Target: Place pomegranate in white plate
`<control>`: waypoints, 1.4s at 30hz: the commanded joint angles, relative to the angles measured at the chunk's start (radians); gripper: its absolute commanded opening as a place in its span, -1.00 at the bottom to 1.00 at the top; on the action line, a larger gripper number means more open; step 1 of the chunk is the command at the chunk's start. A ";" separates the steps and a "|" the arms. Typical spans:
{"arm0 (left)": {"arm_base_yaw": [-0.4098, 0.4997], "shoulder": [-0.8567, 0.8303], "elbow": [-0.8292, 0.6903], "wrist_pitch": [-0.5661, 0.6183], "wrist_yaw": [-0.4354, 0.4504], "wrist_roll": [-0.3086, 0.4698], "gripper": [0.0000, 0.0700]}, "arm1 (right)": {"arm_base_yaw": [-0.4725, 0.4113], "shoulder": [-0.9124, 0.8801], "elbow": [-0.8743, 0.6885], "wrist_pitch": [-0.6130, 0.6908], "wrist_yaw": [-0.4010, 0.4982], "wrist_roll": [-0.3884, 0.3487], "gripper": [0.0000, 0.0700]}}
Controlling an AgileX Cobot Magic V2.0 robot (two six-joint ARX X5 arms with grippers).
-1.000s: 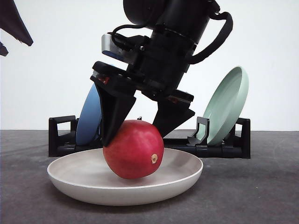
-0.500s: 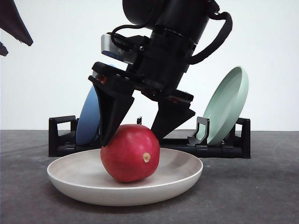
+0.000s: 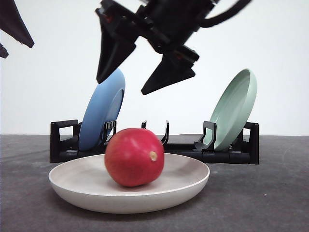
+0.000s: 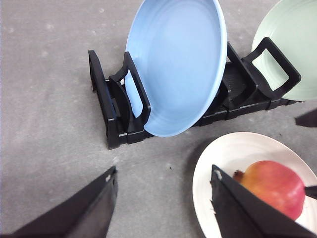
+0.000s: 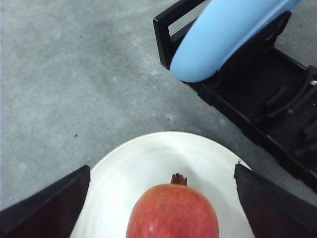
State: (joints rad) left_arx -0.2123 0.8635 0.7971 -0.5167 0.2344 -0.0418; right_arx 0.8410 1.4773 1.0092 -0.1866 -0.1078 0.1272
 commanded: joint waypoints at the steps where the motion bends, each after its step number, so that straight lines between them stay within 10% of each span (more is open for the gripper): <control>1: -0.001 0.006 0.004 0.006 0.002 0.003 0.00 | 0.002 -0.022 -0.023 0.027 0.003 -0.007 0.69; 31: -0.001 0.006 0.004 -0.026 0.002 0.003 -0.01 | -0.472 -0.502 -0.489 0.022 -0.050 0.056 0.66; 34: -0.001 0.006 0.004 -0.028 0.002 0.003 -1.00 | -0.472 -0.505 -0.489 0.023 -0.048 0.056 -0.72; 35: -0.001 0.006 0.004 -0.029 0.002 0.001 -0.97 | -0.472 -0.505 -0.489 0.027 -0.047 0.055 -0.89; 42: -0.001 0.005 0.004 -0.046 0.002 0.000 -1.00 | -0.471 -0.505 -0.489 0.029 -0.049 0.054 -0.93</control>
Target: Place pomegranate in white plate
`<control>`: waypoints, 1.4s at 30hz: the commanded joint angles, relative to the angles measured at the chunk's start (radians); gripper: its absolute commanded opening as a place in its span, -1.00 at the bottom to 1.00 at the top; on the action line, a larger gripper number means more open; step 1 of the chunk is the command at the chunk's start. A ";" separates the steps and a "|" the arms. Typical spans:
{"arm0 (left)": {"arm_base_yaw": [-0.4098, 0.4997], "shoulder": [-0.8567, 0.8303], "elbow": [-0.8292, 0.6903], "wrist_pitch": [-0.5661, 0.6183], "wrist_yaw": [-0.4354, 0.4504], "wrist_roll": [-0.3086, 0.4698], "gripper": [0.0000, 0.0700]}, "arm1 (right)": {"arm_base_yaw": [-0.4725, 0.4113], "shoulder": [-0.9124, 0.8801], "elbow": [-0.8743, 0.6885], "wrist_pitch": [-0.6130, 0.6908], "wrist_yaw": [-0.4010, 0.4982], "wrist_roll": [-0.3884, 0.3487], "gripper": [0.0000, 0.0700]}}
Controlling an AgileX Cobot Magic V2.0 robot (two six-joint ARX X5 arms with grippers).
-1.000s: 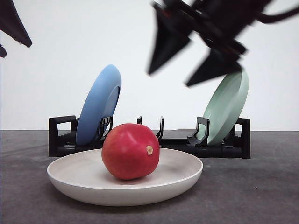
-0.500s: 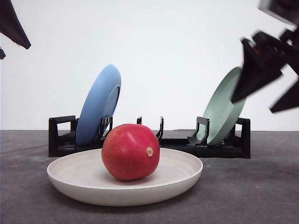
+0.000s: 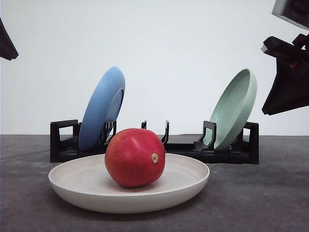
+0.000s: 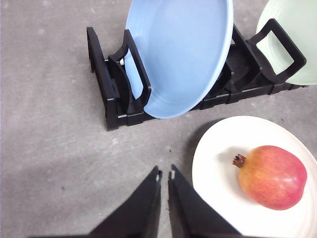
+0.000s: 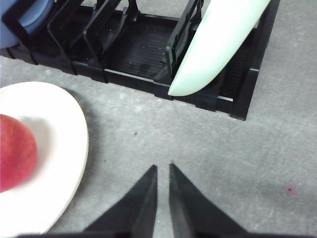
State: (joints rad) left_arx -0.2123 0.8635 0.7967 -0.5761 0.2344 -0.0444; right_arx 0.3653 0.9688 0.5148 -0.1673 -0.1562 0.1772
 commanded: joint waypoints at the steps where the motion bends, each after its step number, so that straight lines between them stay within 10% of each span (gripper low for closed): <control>1: -0.001 0.005 0.004 0.017 0.002 0.003 -1.00 | 0.005 0.003 0.005 0.011 0.000 0.004 -0.93; 16: 0.015 -0.043 -0.040 0.057 0.000 0.032 -1.00 | 0.005 0.003 0.005 0.010 0.000 0.004 -0.93; 26: 0.128 -0.314 -0.362 0.311 -0.042 0.063 -1.00 | 0.005 0.003 0.005 0.010 0.000 0.004 -0.93; 42: 0.227 -0.725 -0.705 0.398 -0.133 0.062 -1.00 | 0.005 0.003 0.005 0.011 0.000 0.004 -0.93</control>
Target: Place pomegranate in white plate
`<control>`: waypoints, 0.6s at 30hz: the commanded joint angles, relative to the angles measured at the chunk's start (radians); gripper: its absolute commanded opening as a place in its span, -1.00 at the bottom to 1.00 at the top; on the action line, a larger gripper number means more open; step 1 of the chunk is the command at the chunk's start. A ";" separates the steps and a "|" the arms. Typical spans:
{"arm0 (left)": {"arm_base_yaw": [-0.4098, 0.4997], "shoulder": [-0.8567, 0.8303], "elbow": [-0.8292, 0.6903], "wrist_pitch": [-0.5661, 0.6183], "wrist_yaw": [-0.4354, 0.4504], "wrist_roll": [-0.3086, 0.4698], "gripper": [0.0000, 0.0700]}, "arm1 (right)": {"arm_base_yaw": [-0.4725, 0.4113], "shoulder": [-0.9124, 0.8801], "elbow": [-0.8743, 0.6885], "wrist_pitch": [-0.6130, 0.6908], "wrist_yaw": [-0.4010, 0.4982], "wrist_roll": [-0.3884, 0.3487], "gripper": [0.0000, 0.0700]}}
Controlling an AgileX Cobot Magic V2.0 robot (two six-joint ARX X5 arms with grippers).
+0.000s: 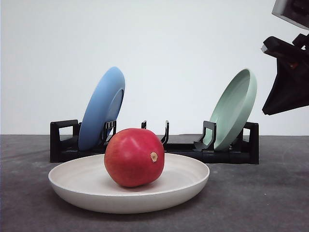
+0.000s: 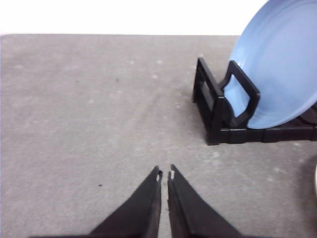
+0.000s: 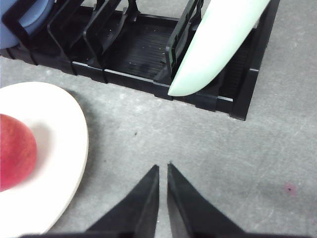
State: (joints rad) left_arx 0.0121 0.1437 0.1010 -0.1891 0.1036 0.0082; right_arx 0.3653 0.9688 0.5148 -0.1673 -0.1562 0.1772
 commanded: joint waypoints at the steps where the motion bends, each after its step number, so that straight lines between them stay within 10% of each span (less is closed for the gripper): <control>1: 0.003 -0.018 -0.022 0.012 -0.003 0.009 -1.00 | 0.005 0.003 0.005 0.010 0.000 0.004 -0.93; 18: 0.004 -0.141 -0.089 0.002 -0.115 -0.005 -1.00 | 0.005 0.003 0.005 0.011 0.000 0.004 -0.93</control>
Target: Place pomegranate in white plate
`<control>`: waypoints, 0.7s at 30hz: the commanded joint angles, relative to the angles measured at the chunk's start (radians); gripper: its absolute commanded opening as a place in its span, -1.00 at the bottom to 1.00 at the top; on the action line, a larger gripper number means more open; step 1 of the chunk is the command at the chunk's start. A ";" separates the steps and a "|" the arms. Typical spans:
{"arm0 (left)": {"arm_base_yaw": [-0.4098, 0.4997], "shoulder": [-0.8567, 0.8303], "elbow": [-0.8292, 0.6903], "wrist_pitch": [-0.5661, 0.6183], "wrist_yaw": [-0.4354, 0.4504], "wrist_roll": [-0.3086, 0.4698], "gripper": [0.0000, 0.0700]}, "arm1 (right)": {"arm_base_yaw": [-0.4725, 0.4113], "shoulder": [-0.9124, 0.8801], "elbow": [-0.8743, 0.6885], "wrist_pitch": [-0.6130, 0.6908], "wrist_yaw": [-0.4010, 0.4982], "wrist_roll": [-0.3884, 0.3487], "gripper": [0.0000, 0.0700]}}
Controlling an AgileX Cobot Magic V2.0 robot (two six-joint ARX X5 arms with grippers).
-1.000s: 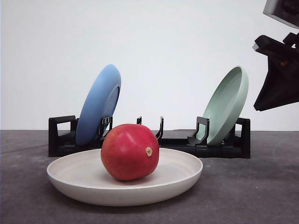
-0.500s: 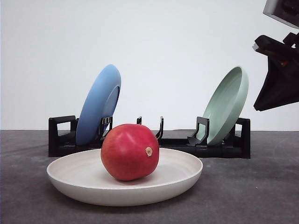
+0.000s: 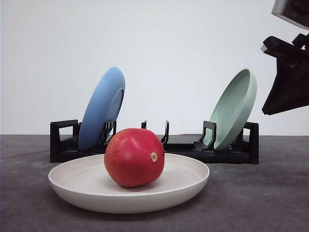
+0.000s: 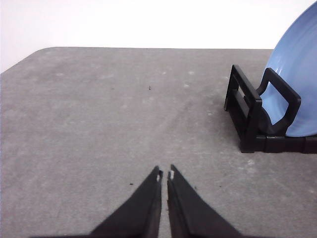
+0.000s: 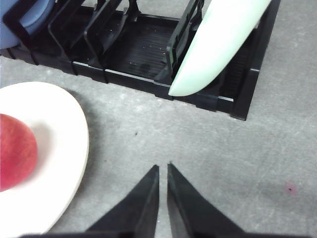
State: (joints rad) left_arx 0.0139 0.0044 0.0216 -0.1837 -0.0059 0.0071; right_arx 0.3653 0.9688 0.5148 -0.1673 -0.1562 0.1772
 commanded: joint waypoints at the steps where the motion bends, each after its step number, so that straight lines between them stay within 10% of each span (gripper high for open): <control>1: 0.002 -0.002 -0.010 -0.003 -0.006 -0.004 -1.00 | 0.005 0.003 0.005 0.011 0.000 0.003 -0.93; 21: 0.002 -0.002 -0.010 -0.003 -0.006 -0.003 -1.00 | 0.002 -0.056 0.004 -0.011 0.007 -0.083 -0.93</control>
State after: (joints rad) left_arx 0.0139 0.0044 0.0216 -0.1837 -0.0059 0.0071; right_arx 0.3653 0.9225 0.5148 -0.1845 -0.1535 0.1487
